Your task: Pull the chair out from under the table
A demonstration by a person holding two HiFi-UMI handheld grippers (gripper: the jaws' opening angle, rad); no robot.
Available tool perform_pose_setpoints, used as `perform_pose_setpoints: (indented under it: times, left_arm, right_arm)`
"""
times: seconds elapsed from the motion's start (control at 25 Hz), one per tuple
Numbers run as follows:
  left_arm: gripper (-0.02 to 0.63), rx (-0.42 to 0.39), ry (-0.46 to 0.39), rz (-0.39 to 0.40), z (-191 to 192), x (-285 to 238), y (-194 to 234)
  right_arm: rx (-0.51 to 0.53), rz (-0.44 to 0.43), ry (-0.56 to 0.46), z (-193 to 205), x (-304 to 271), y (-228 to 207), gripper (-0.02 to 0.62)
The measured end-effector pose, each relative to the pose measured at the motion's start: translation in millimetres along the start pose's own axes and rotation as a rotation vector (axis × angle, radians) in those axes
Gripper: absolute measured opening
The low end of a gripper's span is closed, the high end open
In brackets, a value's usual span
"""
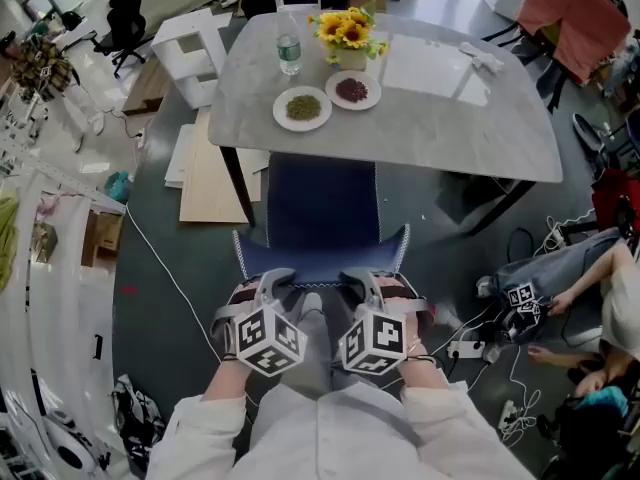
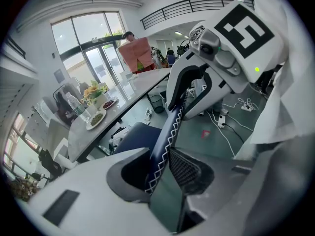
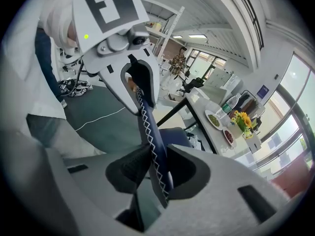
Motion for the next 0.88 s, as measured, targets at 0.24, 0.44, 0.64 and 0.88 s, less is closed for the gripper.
perform_pose_setpoints:
  times: [0.24,0.44,0.64,0.88]
  left_arm:
    - [0.127,0.008,-0.013,-0.014,5,14,-25]
    - [0.127,0.030,-0.011,-0.036,12,25,-49]
    - [0.127,0.038,-0.003,-0.056,23,38,-72]
    - [0.127,0.037,-0.001,-0.064,35,51,-99]
  right_arm:
    - [0.026,-0.015,-0.021,1,20,20,0.095]
    - [0.046,-0.023,-0.041,1,36,39,0.095]
    - [0.059,-0.042,-0.056,-3,51,62,0.094]
    - [0.056,-0.055,-0.075,-4,69,89,0.092]
Point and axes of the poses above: the fingertips, and each gripper's own axes: x backward along the fingers, y to its left, z out of its underside, the point moved 2 cm from there along x, backward along the fingers, and after that the axes turned 15 degrees about x, right-handed, at the moved point
